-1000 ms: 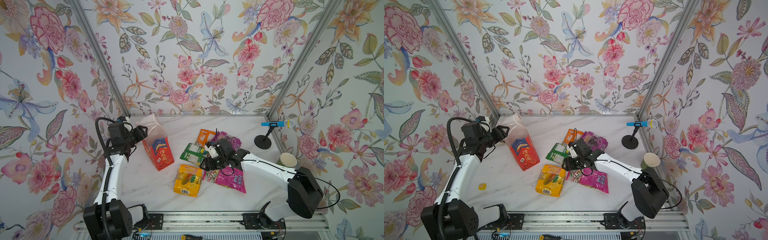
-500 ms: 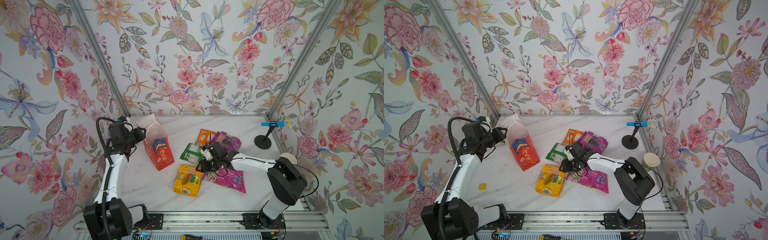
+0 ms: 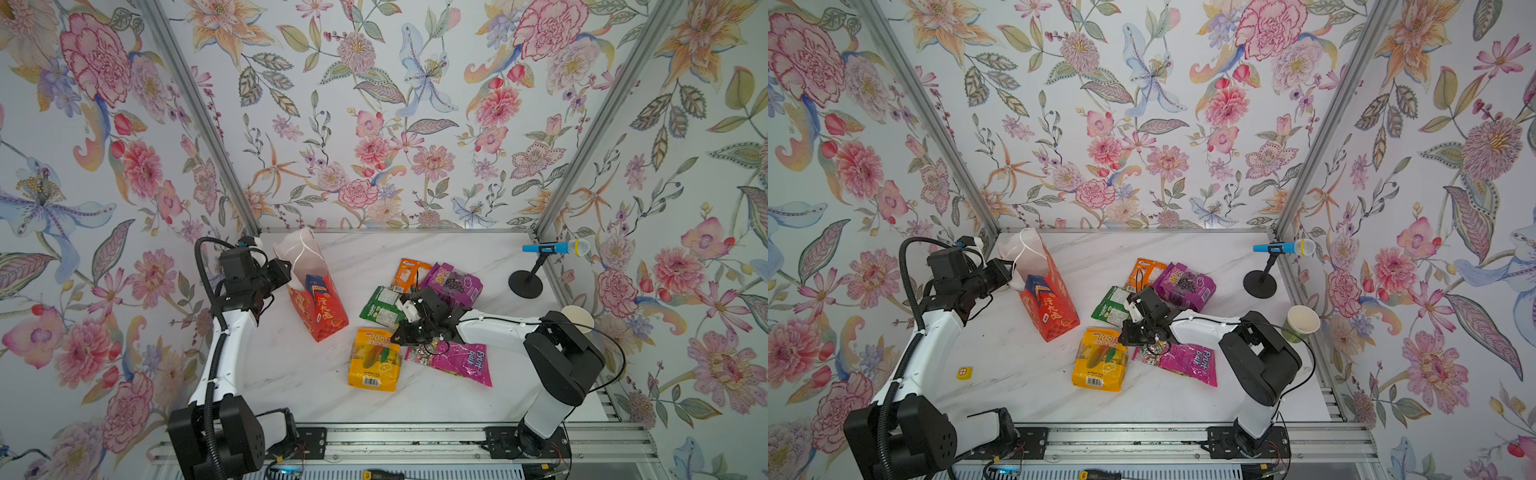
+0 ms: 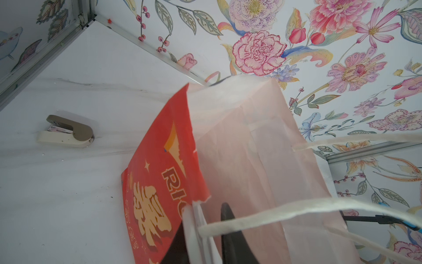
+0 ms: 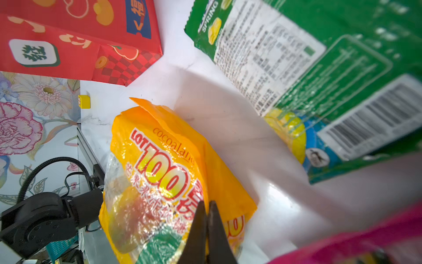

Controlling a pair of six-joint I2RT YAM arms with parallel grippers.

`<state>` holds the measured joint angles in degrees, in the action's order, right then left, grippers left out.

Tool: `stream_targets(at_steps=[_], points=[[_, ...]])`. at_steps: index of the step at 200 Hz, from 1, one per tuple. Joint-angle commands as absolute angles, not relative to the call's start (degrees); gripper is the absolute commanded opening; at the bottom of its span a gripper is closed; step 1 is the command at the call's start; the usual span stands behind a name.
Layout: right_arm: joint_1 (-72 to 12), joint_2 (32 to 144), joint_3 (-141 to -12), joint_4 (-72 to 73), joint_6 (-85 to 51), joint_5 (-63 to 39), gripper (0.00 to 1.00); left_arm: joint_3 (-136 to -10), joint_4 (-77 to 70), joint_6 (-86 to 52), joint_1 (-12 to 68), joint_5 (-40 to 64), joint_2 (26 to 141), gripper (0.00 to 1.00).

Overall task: Place the snacks into the paper bag
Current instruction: Rotate the paper bag at the middle-left of the table.

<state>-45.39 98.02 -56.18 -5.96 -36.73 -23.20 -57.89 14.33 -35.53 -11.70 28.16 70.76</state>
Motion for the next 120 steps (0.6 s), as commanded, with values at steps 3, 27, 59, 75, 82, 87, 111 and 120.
stream_targets(at_steps=[3,27,59,75,82,87,111,120], points=[[-46.61,89.94,-62.42,-10.08,-31.90,-16.34,0.00,-58.22,14.85,-34.59,-11.27,29.13,70.75,0.20],[-47.63,84.39,-68.25,-12.46,-28.15,-10.22,0.00,-59.51,15.45,-33.33,-10.99,30.34,71.33,0.18],[-47.76,81.14,-75.68,-12.65,-23.04,-3.27,0.00,-62.63,15.35,-29.83,-7.19,33.01,73.75,0.17],[-47.97,81.13,-79.63,-11.94,-19.57,1.19,0.00,-67.23,18.60,-26.48,-3.89,33.00,76.63,0.16],[-47.88,81.40,-81.30,-11.25,-18.07,2.46,0.00,-68.93,19.67,-25.29,-2.55,32.88,77.78,0.16],[-47.81,81.82,-82.66,-10.89,-17.21,3.22,0.00,-69.81,20.16,-24.75,-1.80,32.91,78.38,0.16],[-47.73,84.44,-89.34,-9.08,-13.36,4.85,0.00,-71.71,20.36,-23.94,-0.18,34.15,79.97,0.15],[-47.72,85.29,-91.76,-8.88,-11.92,5.83,0.00,-72.09,20.13,-23.86,-0.18,34.75,80.15,0.14]])
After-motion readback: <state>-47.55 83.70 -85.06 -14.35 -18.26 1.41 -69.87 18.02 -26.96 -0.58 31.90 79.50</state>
